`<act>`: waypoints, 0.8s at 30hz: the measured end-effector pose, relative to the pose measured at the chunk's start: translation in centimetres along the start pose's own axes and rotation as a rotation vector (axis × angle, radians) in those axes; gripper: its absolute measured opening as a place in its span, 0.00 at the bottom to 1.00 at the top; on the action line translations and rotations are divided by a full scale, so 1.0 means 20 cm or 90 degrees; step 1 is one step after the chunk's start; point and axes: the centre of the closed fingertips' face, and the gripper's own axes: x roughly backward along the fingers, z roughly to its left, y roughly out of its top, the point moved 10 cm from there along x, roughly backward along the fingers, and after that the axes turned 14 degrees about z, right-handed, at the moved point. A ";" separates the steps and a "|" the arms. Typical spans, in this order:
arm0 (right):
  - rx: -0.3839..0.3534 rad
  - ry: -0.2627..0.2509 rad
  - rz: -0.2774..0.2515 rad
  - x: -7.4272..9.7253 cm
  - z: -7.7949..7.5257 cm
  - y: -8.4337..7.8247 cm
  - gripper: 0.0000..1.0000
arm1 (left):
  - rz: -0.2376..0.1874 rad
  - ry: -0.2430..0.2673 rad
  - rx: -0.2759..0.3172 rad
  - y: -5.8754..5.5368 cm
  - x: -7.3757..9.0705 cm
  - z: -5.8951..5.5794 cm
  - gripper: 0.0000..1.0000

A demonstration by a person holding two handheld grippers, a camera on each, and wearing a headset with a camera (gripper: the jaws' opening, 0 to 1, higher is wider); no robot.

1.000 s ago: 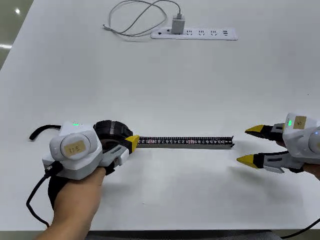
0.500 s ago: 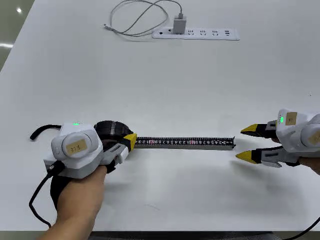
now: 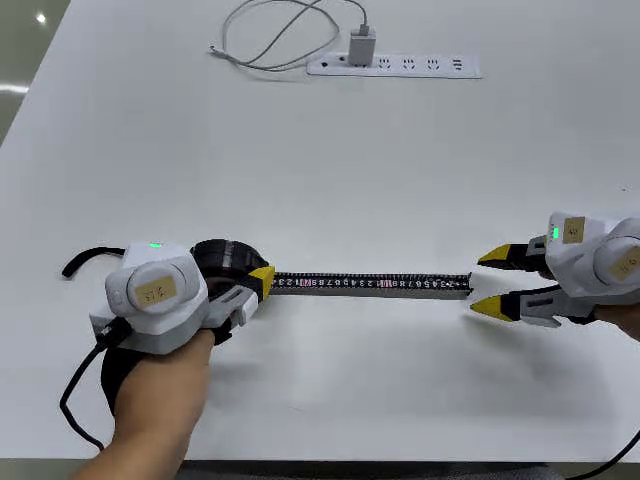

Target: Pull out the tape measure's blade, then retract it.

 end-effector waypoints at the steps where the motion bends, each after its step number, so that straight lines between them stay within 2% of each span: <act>1: 0.001 0.001 0.001 0.00 0.00 0.00 0.29 | 0.000 0.000 0.000 0.00 0.00 0.00 0.59; 14: 0.025 0.040 0.022 -0.07 -0.05 0.06 0.19 | 0.004 -0.004 -0.002 0.00 0.00 0.01 0.59; 24: 0.044 0.074 0.037 -0.10 -0.05 0.07 0.15 | 0.007 -0.005 -0.002 0.00 -0.01 0.01 0.59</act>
